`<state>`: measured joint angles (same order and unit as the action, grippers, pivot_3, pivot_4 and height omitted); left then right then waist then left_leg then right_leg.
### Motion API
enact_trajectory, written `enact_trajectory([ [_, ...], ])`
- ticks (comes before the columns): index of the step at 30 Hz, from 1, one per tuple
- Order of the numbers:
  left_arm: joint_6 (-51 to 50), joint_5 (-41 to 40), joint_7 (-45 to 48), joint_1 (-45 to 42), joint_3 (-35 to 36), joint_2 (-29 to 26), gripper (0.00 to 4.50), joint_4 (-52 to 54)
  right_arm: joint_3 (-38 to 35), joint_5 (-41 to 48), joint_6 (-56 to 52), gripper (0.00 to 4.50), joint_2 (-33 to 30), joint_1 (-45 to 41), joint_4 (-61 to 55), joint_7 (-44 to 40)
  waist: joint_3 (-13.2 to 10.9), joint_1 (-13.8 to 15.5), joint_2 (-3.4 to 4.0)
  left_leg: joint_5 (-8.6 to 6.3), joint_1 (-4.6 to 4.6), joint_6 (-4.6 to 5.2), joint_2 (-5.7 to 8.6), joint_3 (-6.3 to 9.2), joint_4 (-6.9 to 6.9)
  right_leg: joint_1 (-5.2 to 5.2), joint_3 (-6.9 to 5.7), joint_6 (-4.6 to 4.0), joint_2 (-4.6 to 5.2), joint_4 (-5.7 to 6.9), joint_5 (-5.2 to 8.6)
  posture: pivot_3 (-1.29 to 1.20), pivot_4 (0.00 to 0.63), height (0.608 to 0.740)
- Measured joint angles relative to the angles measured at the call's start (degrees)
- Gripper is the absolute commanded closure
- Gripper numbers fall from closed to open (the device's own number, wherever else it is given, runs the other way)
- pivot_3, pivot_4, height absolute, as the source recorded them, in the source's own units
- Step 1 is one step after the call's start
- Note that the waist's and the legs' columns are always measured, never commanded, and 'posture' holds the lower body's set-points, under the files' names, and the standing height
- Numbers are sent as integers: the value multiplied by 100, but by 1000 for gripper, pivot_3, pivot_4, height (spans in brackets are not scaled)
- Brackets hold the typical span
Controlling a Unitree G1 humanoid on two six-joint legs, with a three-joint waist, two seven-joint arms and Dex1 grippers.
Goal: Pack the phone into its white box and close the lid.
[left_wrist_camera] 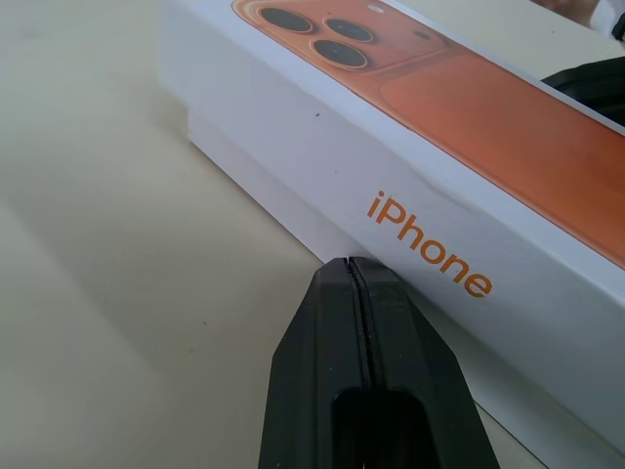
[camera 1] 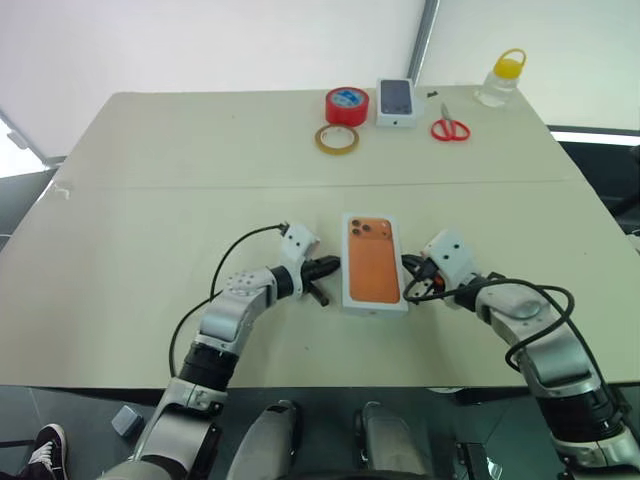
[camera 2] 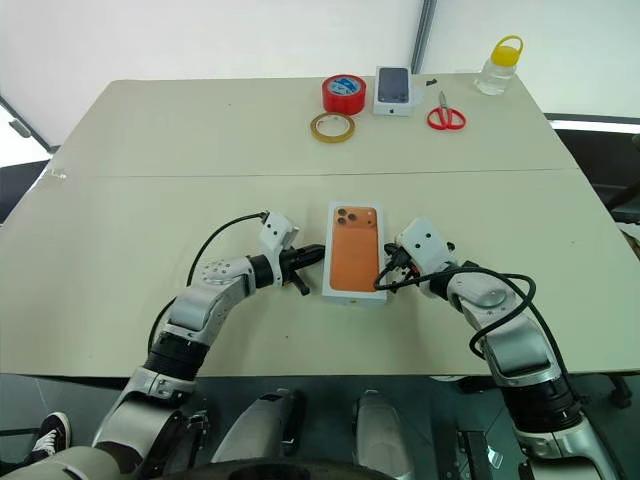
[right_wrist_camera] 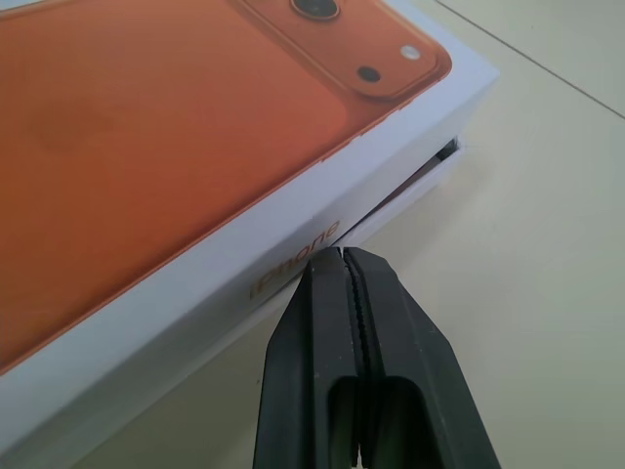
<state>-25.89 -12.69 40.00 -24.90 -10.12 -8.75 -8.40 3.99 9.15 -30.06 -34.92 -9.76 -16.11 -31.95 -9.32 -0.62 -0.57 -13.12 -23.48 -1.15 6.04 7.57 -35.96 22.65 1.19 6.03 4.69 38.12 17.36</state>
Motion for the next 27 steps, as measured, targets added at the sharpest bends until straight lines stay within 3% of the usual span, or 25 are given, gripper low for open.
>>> enact_trajectory([
  [27, 201, -39, -369, -164, 95, 263, 4500, -292, 43, -363, 72, 4467, 30, 18, -109, 10, 0, 1, 0, 1, 0, -1, 0, 0, -4, -1, -1, 0, -1, 1, 0, 0, 150, 740],
])
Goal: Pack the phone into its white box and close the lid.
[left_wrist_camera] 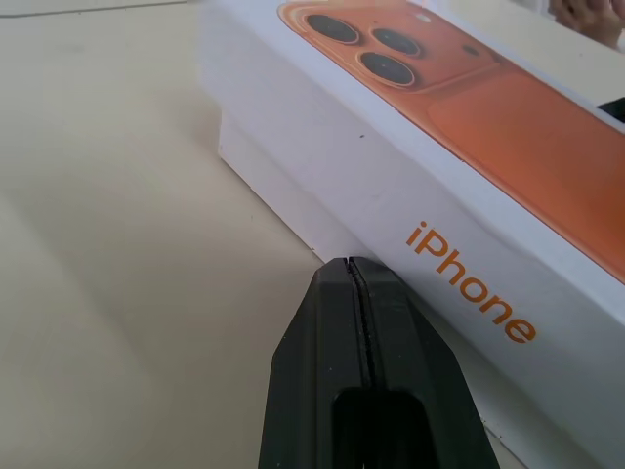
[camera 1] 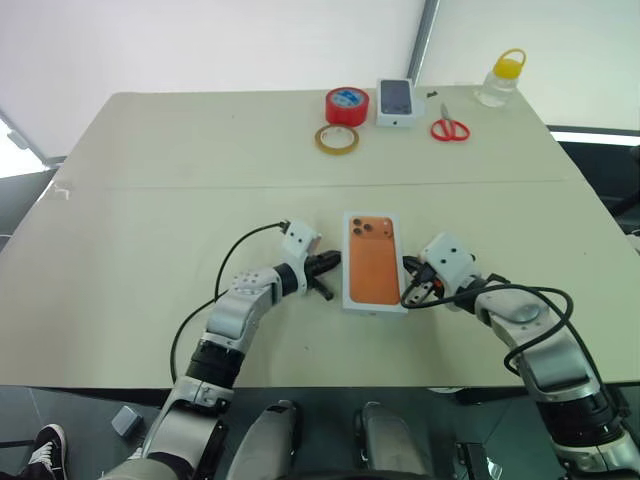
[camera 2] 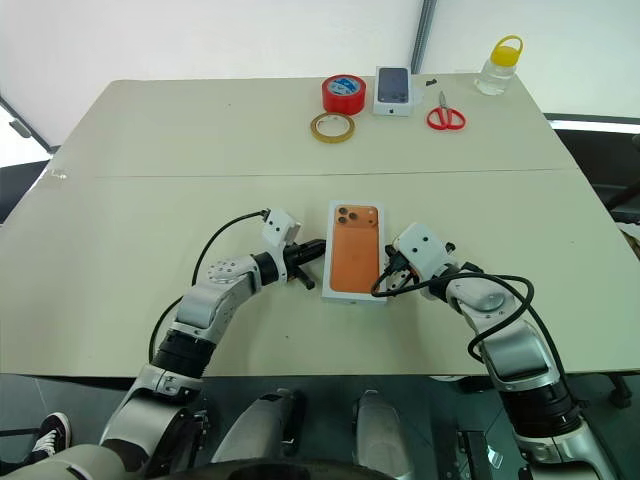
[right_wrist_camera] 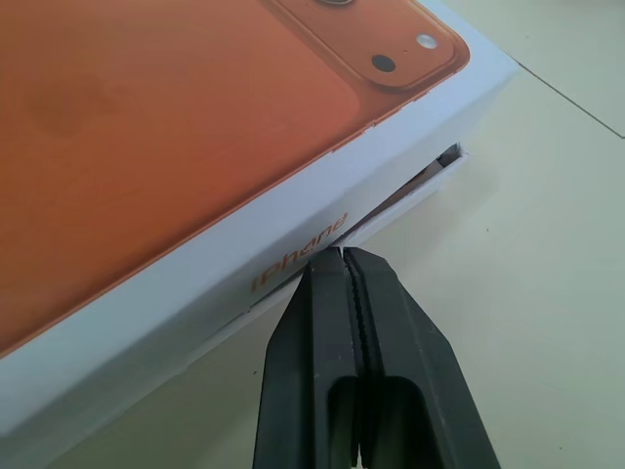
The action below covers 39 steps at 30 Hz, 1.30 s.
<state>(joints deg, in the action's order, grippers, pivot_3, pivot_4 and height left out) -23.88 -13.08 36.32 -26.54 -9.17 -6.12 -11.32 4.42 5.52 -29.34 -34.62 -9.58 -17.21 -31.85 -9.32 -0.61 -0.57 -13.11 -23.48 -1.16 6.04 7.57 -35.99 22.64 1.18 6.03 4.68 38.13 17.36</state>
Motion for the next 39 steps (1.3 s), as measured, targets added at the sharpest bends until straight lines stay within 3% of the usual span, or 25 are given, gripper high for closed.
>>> enact_trajectory([
  [39, 266, 118, -661, -387, 228, 88, 4500, -663, -37, -491, -26, 4467, 89, -237, 261, 180, 0, -4, 0, 7, 1, -11, 0, -1, -3, 0, 0, 0, -1, 2, 0, 0, 150, 740],
])
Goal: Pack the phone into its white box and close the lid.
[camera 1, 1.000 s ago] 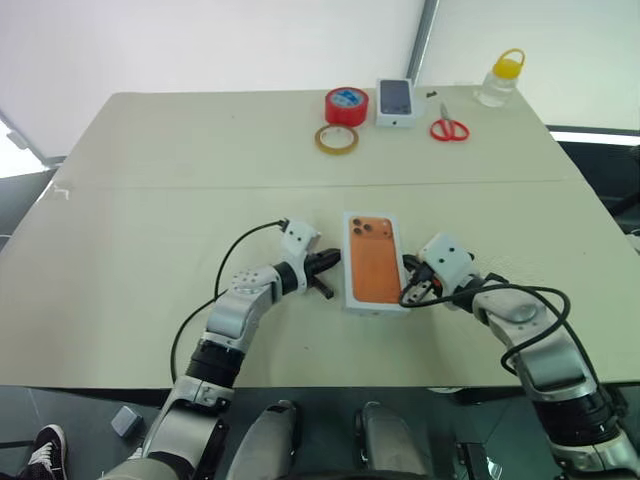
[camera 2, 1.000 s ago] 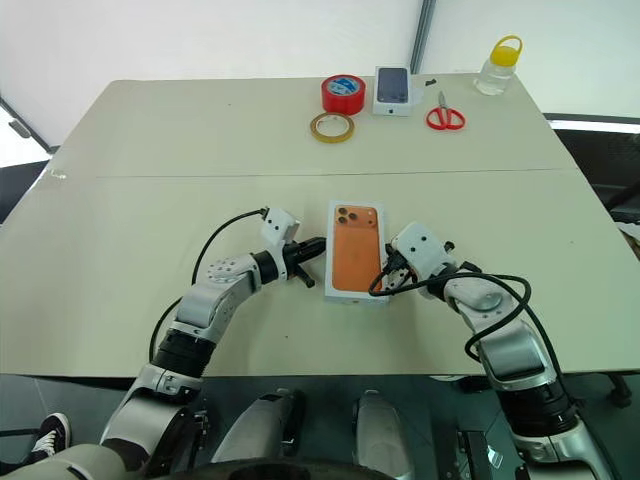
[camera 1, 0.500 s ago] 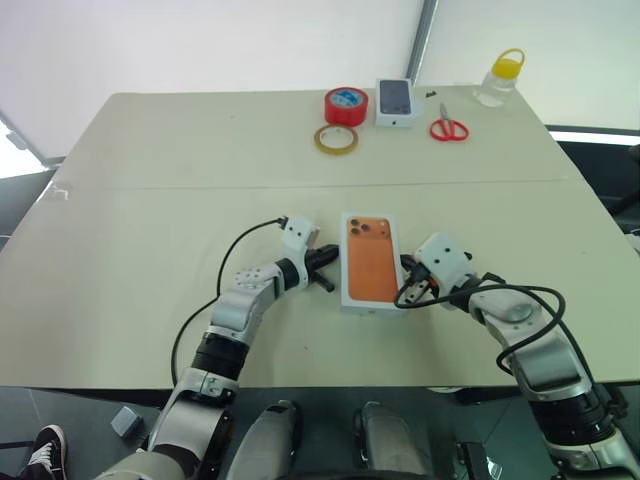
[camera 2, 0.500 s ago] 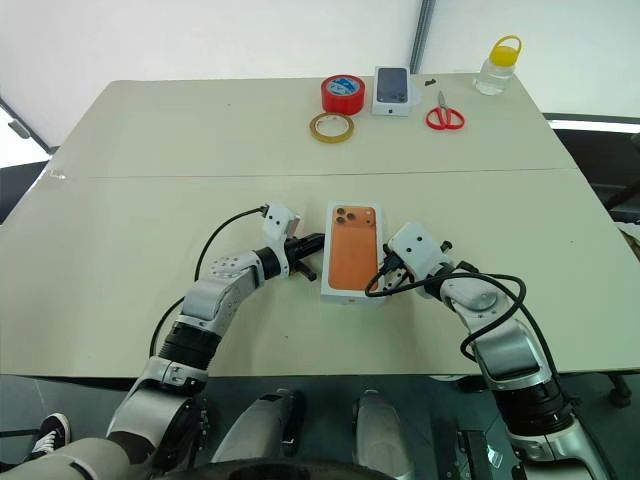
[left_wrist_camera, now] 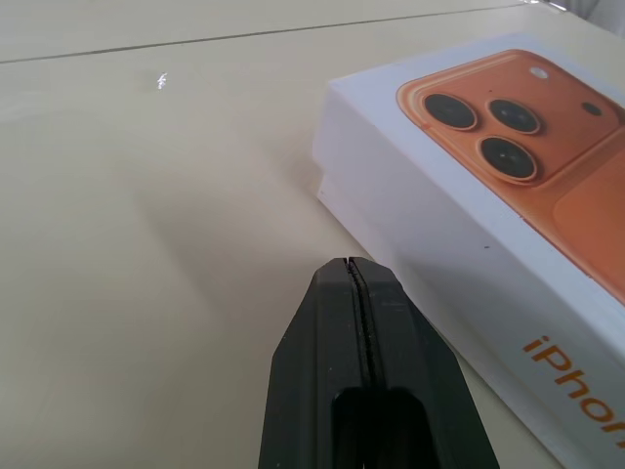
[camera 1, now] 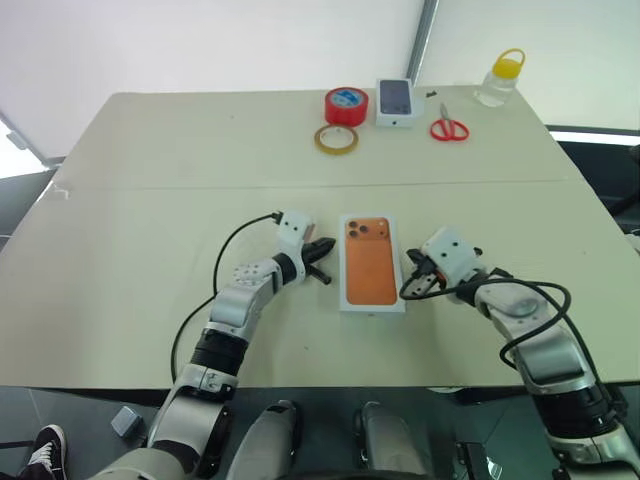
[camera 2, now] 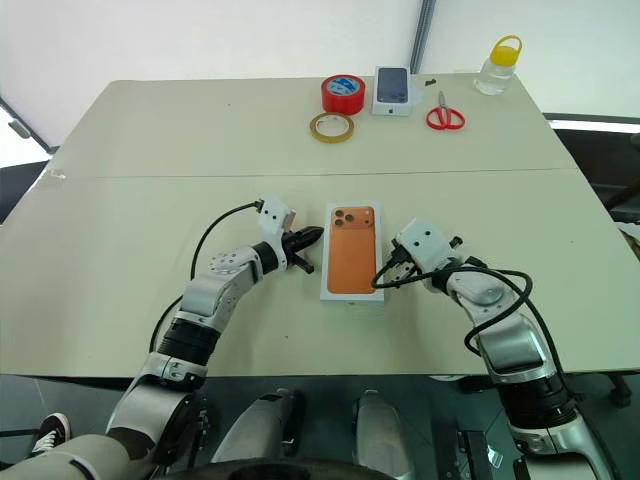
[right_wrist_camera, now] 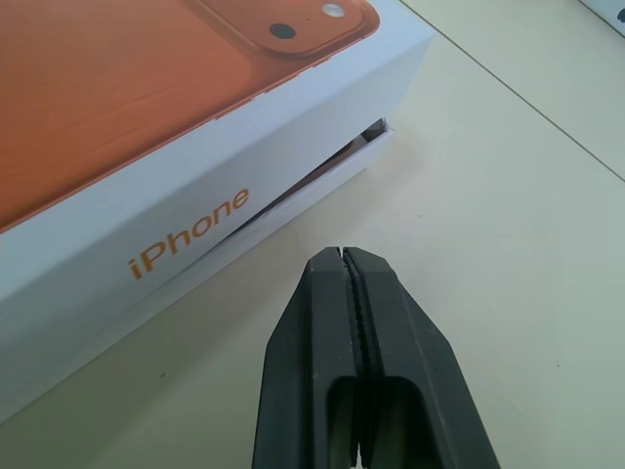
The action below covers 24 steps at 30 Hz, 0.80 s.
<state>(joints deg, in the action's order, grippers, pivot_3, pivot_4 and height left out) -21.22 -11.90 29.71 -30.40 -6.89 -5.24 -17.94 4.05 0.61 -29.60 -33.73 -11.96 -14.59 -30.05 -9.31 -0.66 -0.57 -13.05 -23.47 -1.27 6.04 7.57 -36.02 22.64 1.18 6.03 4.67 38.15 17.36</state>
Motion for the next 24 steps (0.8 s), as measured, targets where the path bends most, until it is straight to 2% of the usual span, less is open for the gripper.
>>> enact_trajectory([
  [16, 299, 32, 1, -326, 80, 295, 4500, -452, -37, 52, -51, 4467, 200, -261, 114, 66, 0, -4, 0, 8, 0, -13, 1, -1, -2, 0, 0, 0, 0, 2, 0, 0, 150, 740],
  [19, 457, 260, -22, -339, -63, 190, 4500, -480, 10, 18, -49, 4467, 218, -261, 114, 70, 0, -3, 0, 9, 0, -15, 1, -1, -1, 0, 0, 0, 0, 2, 0, 0, 150, 740],
  [24, 435, 184, -17, -339, 170, 44, 4500, -450, 4, 57, -25, 4467, 357, -280, 93, 69, 0, -21, 0, 9, 0, -16, -1, -2, 0, 4, 2, 0, -2, 5, 0, 0, 150, 740],
])
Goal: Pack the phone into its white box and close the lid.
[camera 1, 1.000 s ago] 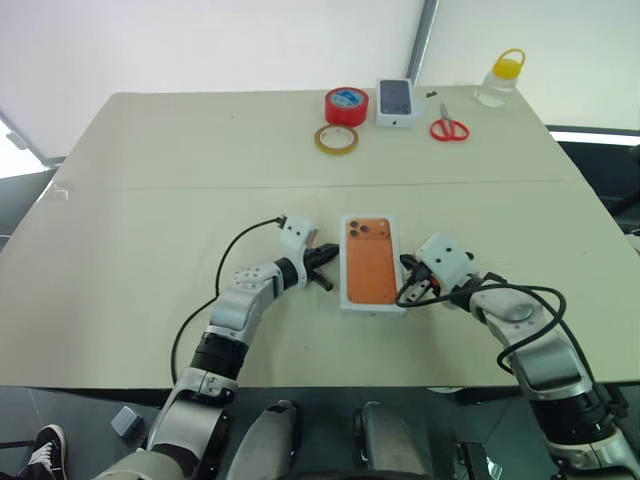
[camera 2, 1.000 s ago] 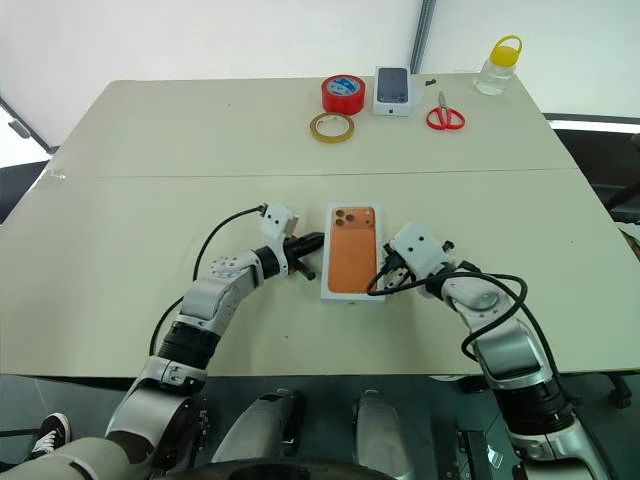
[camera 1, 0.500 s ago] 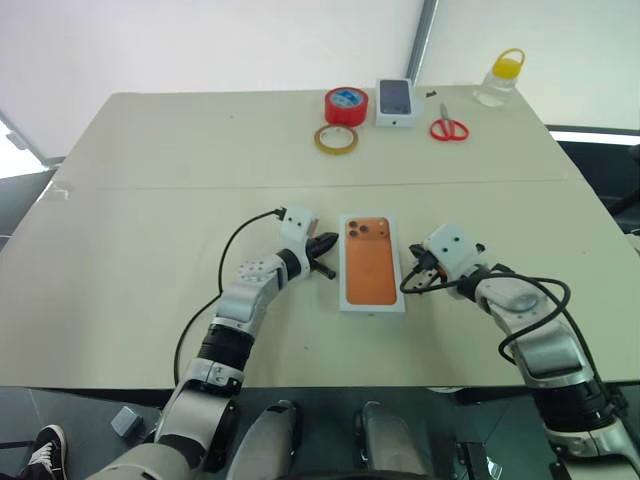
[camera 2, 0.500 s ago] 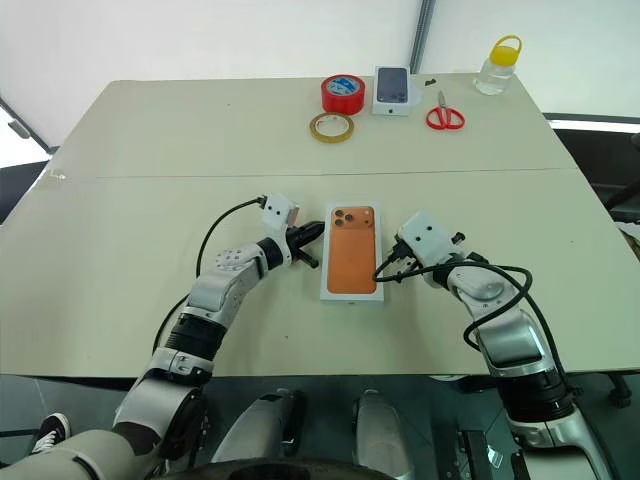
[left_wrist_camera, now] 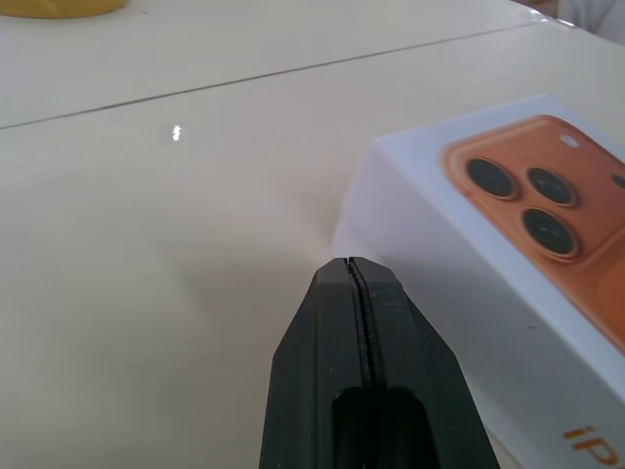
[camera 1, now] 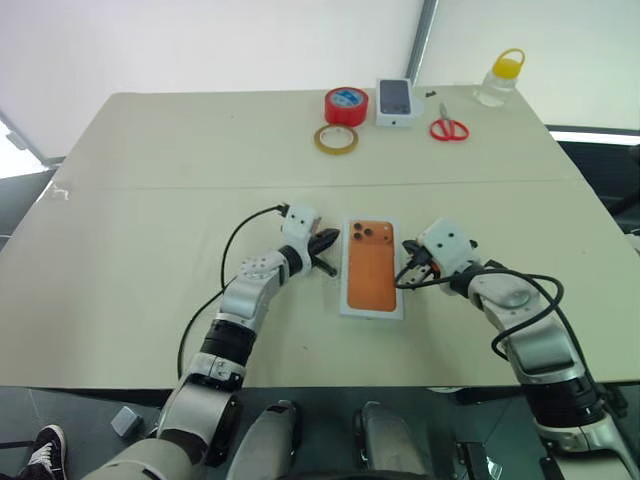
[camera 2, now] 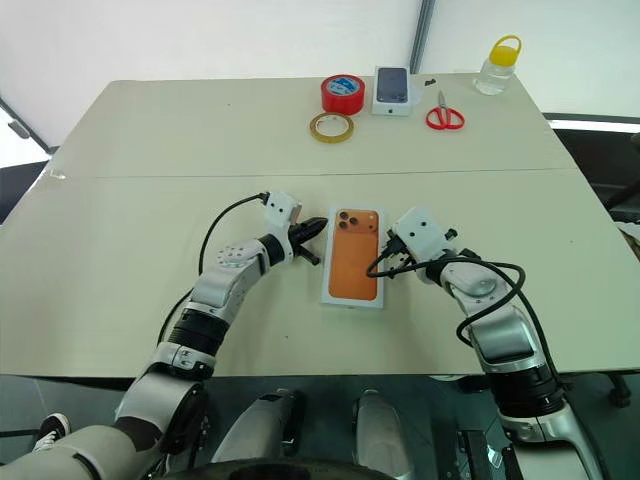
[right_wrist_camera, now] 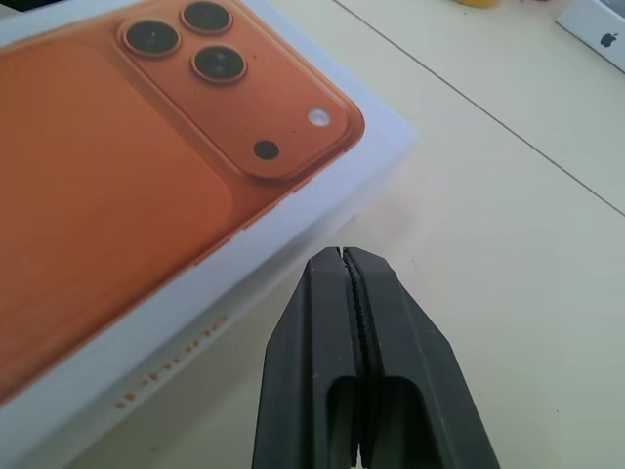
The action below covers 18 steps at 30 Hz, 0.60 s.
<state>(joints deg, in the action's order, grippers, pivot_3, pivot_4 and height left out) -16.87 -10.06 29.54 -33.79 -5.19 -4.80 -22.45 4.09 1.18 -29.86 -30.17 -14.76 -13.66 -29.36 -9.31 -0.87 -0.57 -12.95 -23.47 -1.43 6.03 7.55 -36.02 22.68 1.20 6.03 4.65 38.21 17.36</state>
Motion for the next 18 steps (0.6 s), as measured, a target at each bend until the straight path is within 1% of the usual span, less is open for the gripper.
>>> enact_trajectory([
  [3, -16, -109, -6, -35, 156, 44, 4500, 76, 0, 10, 30, 4467, 81, -127, -6, 18, 0, 7, 0, 0, 0, -1, 2, -1, -4, -2, 0, 0, 2, 0, 0, 0, 150, 740],
  [5, -11, -203, -112, -222, 299, 183, 4500, 73, 16, -3, 81, 4467, 198, -294, 25, 57, 0, 18, -1, 1, -1, -1, 2, 0, -5, -2, -1, 0, 2, -1, 0, 0, 150, 740],
  [8, 74, -286, -193, -589, 384, 399, 4500, 56, 231, -137, 233, 4467, 328, -543, 261, 136, 1, 18, -2, 2, 0, -4, 3, -2, -6, -5, -1, 1, 2, -4, 0, 0, 150, 740],
  [10, 180, -251, -186, -679, 327, 514, 4500, -40, 412, -295, 250, 4467, 450, -708, 514, 256, 1, 12, -1, 3, 0, -5, 4, -6, -5, -3, -2, 1, 2, -3, 0, 0, 150, 740],
  [13, 234, -143, -130, -628, 117, 604, 4500, -278, 517, -515, 297, 4467, 463, -899, 722, 400, 2, -1, -1, 5, 0, -7, 3, -6, -6, 0, -1, 1, -1, 3, 0, 0, 150, 740],
  [18, 375, 62, -23, -526, -132, 532, 4500, -409, 499, -545, 328, 4467, 443, -922, 800, 396, 7, 6, 1, 4, 3, -7, 3, -6, -7, -4, 0, 1, 0, 3, 0, 0, 150, 740],
])
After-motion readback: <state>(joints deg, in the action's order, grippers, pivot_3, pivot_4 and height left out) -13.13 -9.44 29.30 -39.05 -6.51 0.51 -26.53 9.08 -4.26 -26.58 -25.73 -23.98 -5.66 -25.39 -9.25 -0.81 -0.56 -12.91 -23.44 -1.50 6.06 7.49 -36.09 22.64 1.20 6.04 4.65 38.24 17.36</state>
